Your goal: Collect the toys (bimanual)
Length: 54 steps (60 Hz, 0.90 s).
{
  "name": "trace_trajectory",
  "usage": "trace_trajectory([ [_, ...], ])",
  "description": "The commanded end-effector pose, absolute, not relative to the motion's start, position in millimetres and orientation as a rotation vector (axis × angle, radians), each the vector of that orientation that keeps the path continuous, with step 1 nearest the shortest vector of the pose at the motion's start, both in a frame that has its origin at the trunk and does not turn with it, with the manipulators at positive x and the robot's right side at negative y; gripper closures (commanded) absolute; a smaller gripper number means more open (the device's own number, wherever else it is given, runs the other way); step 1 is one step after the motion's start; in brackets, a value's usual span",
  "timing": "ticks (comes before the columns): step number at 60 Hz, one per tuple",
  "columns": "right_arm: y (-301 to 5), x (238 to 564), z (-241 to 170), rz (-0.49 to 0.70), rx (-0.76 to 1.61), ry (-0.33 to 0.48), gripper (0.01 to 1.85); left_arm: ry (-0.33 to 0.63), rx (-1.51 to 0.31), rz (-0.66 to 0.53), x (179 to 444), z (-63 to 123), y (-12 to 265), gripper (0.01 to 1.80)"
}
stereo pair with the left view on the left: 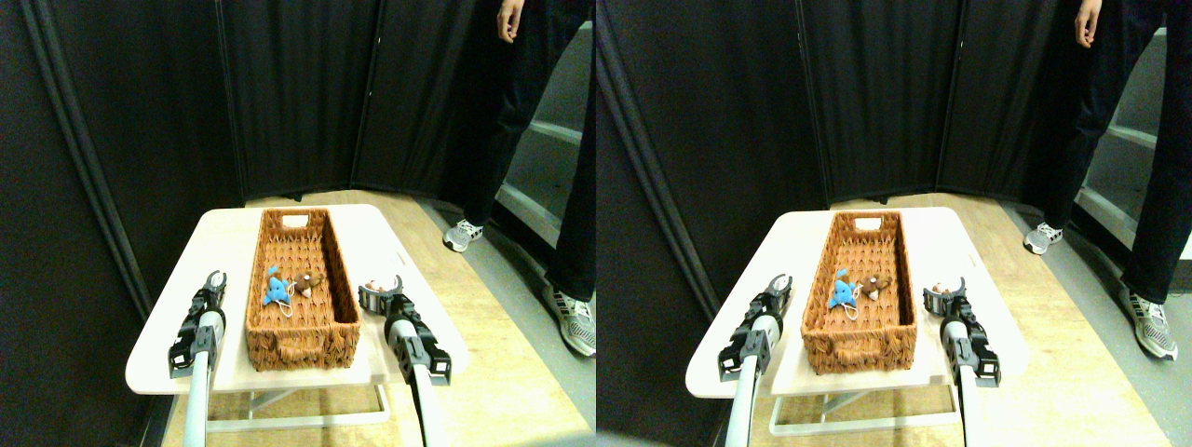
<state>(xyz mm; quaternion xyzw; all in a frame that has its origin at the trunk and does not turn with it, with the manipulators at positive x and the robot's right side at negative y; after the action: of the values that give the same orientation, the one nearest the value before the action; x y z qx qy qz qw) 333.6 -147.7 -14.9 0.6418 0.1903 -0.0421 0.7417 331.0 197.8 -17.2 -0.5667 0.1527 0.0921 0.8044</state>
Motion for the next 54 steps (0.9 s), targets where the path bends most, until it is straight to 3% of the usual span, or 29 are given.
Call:
trace_trajectory([
  [1,-154.1,342.4,-25.2,-0.159,1.410,0.402,1.07,0.303,-1.203,0.164,333.2,-12.6,196.7,1.79],
  [7,-157.7,347.2,-34.7,-0.219,1.427,0.401,1.21,0.302,-1.198,0.159,333.1,-13.4,196.6,1.79],
  [9,-158.8,348.8,-37.3,-0.230,1.424,0.391,1.36,0.308,-1.197,0.150,333.4,-14.2,197.0,1.79],
  [12,-159.3,350.2,-39.5,-0.263,1.409,0.345,1.83,0.318,-1.192,0.137,334.2,-15.4,197.8,1.79],
  [20,-157.6,345.8,-27.8,-0.260,1.387,0.290,1.85,0.315,-1.215,0.149,334.4,-14.6,197.1,1.79],
  [35,-154.9,344.4,5.6,-0.045,1.327,0.258,1.85,0.301,-1.206,0.139,335.5,-14.7,197.5,1.80],
  [46,-146.5,341.0,37.4,0.089,1.279,0.269,1.85,0.303,-1.202,0.125,333.5,-9.1,194.1,1.80],
  [54,-130.6,341.0,65.8,0.220,1.249,0.320,1.85,0.292,-1.200,0.130,333.5,-9.5,194.7,1.80],
])
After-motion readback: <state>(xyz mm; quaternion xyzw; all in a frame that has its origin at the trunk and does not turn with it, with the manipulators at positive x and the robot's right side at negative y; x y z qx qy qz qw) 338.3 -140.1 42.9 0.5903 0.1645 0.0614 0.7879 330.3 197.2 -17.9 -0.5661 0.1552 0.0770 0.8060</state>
